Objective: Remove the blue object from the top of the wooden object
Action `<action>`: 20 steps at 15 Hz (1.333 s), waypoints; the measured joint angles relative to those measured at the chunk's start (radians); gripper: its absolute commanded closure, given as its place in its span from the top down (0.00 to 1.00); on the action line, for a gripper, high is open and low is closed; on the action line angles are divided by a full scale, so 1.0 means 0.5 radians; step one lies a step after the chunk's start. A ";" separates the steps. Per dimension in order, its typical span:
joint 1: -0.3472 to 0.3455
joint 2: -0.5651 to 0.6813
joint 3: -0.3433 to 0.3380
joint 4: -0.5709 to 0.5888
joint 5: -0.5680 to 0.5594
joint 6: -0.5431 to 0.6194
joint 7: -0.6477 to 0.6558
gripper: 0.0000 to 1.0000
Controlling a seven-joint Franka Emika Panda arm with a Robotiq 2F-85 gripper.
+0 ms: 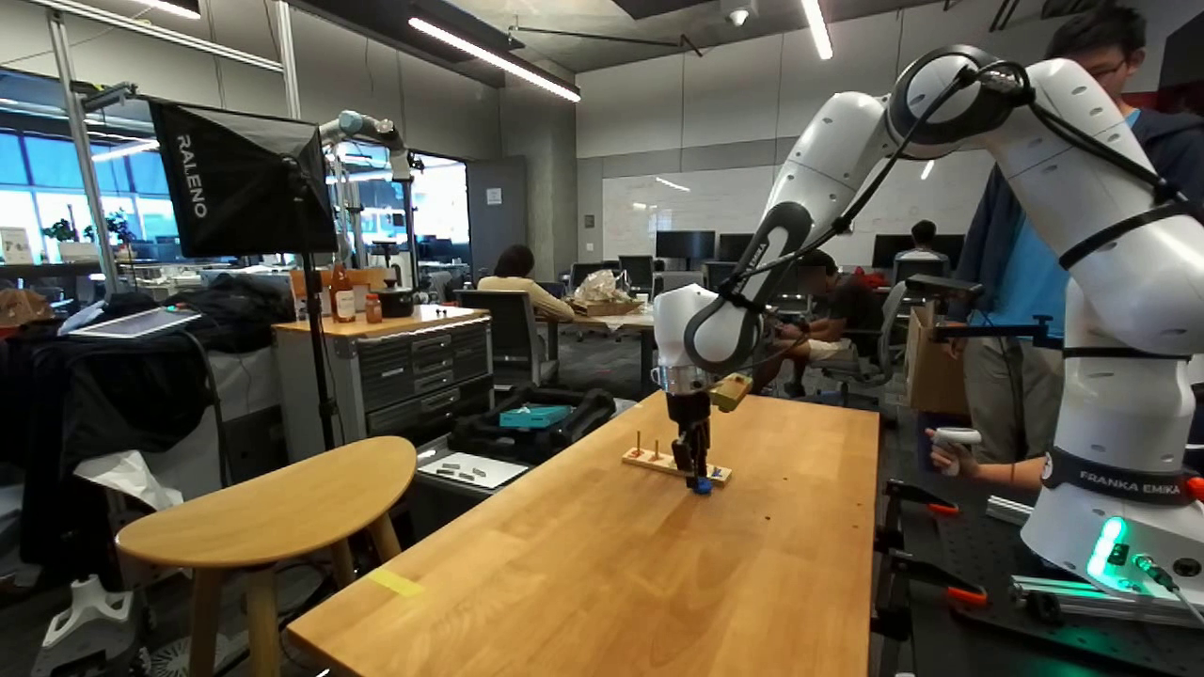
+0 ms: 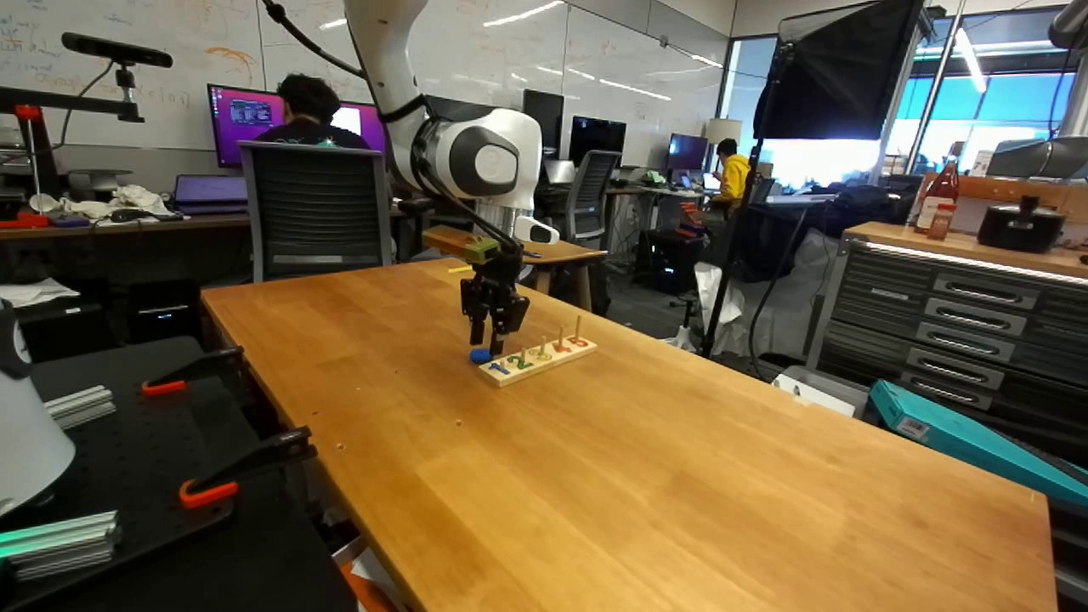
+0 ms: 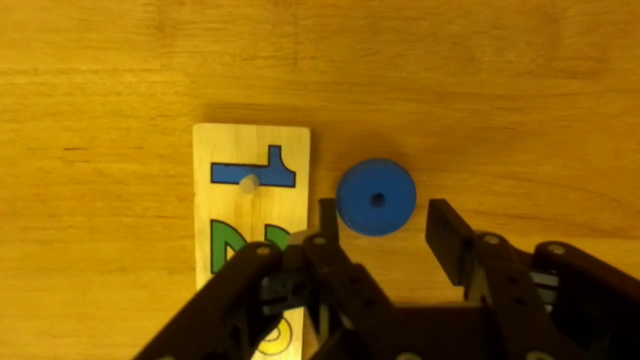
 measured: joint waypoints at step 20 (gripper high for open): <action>0.009 -0.943 0.132 0.153 0.227 -0.756 -0.138 1.00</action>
